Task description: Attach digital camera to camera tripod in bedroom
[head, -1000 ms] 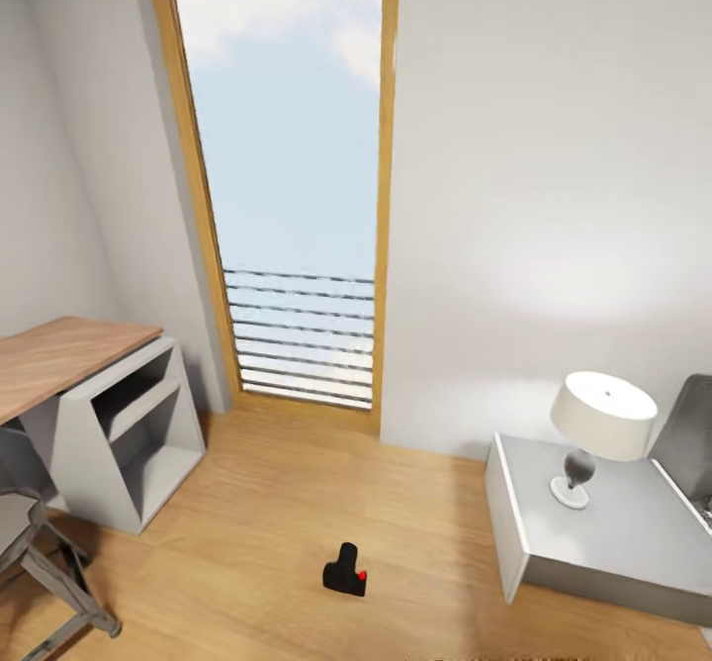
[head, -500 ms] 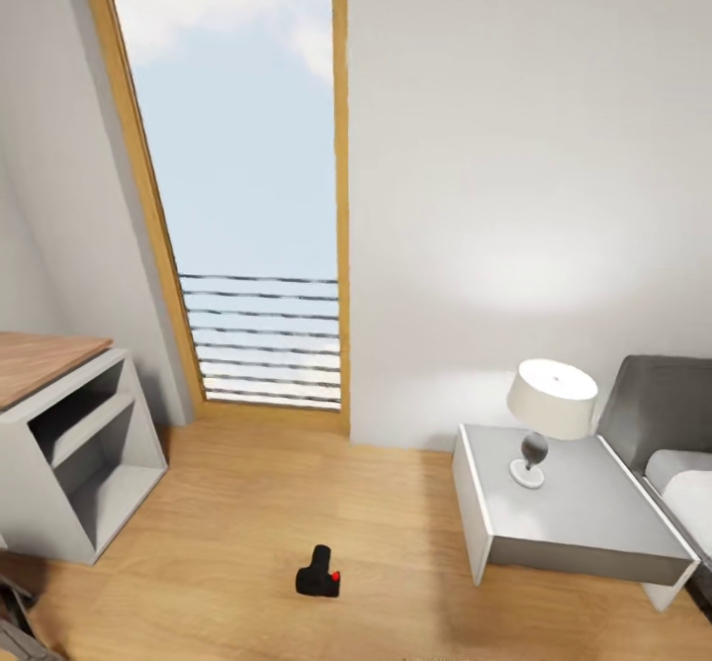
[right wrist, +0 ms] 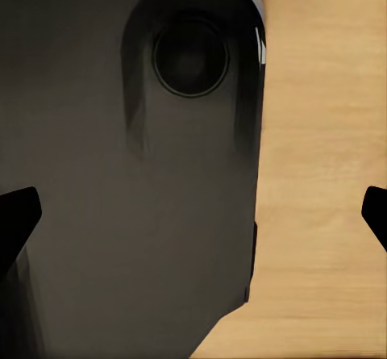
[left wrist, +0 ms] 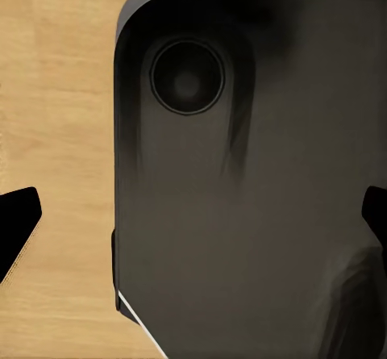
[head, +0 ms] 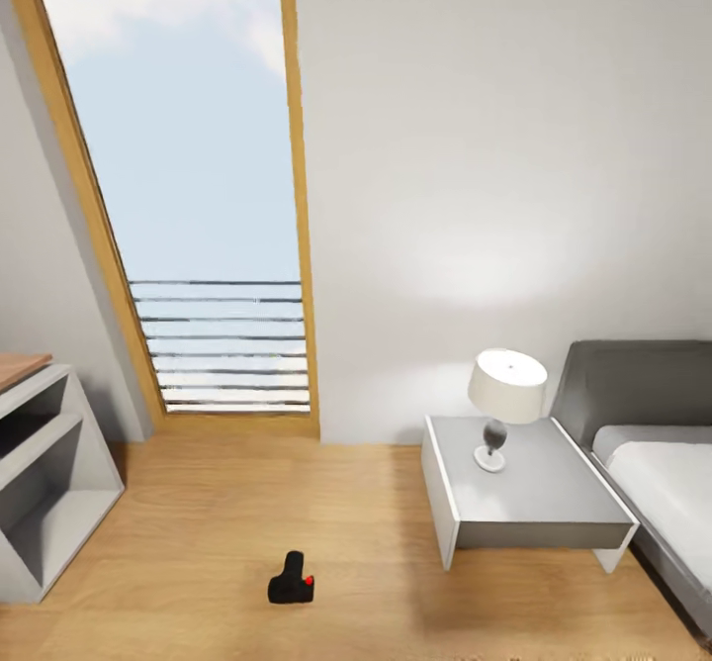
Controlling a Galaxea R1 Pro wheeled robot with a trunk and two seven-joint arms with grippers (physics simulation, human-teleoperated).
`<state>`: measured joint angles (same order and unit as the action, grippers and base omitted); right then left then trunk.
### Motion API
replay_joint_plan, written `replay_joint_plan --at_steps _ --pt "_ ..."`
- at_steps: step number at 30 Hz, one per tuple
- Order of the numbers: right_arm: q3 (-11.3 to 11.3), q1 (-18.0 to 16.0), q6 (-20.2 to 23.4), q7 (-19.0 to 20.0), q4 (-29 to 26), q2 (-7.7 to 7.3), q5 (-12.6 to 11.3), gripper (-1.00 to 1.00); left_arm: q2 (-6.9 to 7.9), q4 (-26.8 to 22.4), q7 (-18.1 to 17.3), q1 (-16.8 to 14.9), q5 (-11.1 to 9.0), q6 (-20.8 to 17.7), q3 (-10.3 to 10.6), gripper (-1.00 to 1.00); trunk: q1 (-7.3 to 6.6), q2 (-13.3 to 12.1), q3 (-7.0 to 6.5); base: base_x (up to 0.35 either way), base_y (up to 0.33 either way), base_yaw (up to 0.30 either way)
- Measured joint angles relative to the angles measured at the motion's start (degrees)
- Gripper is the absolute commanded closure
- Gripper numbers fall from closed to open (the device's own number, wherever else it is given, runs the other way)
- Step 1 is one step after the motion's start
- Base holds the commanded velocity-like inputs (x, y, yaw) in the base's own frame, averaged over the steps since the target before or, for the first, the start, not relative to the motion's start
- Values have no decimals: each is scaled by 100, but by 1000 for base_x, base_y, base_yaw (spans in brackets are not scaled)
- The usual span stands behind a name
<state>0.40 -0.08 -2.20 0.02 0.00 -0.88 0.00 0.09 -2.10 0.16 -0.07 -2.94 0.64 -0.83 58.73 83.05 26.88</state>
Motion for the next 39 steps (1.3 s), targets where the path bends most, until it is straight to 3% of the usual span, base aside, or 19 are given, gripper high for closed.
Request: replay_joint_plan --at_steps 32,39 --pt "13 0 -1 4 0 27 37 -100 -17 0 0 -1 0 0 0 -100 0 0 0 0 0 -245" --pt "18 0 -1 6 0 24 38 -100 -17 1 0 0 0 0 0 -100 0 0 0 0 0 -109"
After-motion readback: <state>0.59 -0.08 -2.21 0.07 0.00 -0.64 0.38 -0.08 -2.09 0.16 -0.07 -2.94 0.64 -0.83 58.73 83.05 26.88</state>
